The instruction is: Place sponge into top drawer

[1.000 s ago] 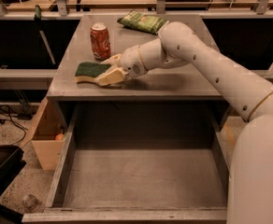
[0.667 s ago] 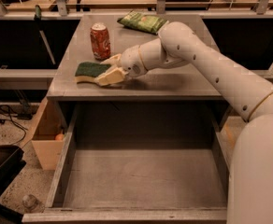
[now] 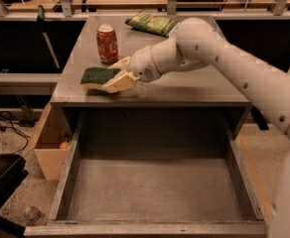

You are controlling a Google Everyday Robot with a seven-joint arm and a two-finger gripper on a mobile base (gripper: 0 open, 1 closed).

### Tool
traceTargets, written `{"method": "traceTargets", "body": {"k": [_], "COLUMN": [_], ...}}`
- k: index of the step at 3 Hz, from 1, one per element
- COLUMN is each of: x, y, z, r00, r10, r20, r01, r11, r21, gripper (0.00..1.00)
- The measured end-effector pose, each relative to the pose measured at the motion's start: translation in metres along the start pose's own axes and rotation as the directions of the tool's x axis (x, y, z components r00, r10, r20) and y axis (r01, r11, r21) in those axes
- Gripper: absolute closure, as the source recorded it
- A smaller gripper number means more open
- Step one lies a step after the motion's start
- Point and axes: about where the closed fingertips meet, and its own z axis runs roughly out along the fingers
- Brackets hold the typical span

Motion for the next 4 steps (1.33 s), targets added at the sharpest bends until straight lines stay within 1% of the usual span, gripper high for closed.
{"method": "traceTargets", "body": {"k": [1,2,3,4], "x": [-0.014,-0.028,-0.034,0.003], "y": [0.061,0.136,0.191,0.212], "z": [-0.055,-0.113,-0.166,-0.194], "r00": [0.997,0.984,0.966,0.95], "r10": [-0.009,0.004,0.035,0.114], "r20": [-0.08,-0.177,-0.256,-0.291], "r01": [0.014,0.016,0.015,-0.04], "r11": [0.9977,0.9939,0.9821,0.9676], "r21": [0.067,0.109,0.188,0.249], "gripper": [1.0,1.0,1.0,1.0]}}
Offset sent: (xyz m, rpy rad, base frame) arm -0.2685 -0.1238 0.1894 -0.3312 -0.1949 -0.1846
